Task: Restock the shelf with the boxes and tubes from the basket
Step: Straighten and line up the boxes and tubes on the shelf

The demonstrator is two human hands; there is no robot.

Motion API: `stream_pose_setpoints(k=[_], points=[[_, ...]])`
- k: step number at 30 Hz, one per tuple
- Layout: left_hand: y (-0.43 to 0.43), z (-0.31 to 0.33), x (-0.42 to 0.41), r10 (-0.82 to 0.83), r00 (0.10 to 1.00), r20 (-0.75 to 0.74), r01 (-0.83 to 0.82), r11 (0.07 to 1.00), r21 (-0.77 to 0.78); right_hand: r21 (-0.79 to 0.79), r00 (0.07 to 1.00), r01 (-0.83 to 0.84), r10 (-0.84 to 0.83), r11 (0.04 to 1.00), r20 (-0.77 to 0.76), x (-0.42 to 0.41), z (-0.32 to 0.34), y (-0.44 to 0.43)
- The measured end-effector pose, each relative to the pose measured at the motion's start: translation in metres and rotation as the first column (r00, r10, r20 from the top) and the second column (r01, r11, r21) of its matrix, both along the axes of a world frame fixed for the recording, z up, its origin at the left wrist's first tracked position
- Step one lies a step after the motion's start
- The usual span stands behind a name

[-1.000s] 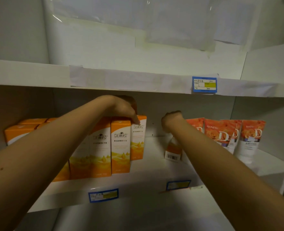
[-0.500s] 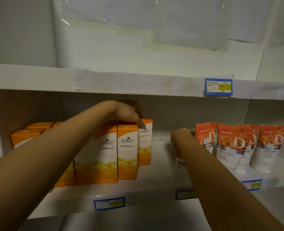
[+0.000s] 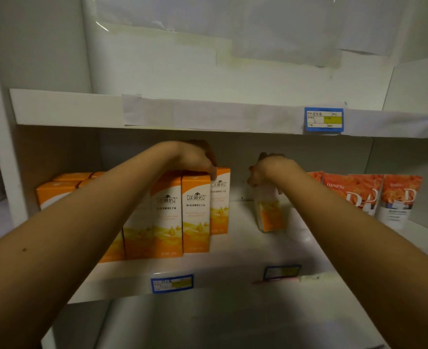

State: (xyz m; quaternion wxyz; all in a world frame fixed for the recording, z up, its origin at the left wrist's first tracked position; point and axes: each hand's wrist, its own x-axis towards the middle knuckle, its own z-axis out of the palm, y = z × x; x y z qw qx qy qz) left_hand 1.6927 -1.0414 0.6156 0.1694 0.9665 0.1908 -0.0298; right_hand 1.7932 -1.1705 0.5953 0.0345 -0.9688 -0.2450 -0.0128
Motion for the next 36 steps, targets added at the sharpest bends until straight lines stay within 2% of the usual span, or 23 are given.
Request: stream_pose_setpoints(k=[8, 15, 22, 29, 32, 36], points=[[-0.001, 0.001, -0.005, -0.003, 1.000, 0.011, 0.003, 1.000, 0.030, -0.025, 0.978, -0.070, 0.074, 0.997, 0.194, -0.032, 0.012, -0.022], [-0.001, 0.002, -0.003, -0.008, 1.000, -0.001, 0.008, 1.000, 0.010, 0.144, 0.960, -0.184, 0.146, 0.972, 0.238, -0.056, 0.004, -0.032], [0.000, 0.003, -0.007, -0.037, 0.999, -0.009, 0.037, 0.999, -0.023, 0.223, 0.947, -0.266, 0.211, 0.938, 0.240, -0.067, -0.012, -0.021], [-0.004, 0.006, -0.011, -0.076, 0.997, 0.026, 0.076, 0.997, -0.006, 0.203, 0.934, -0.338, 0.302, 0.919, 0.191, -0.064, -0.014, -0.011], [-0.005, 0.006, -0.010, -0.075, 0.997, 0.021, 0.075, 0.997, 0.003, 0.167, 0.927, -0.373, 0.361, 0.913, 0.101, -0.055, -0.008, -0.016], [-0.006, 0.006, -0.009, -0.081, 0.996, 0.026, 0.081, 0.997, 0.005, 0.195, 0.889, -0.442, 0.457, 0.875, -0.037, -0.046, 0.002, -0.024]])
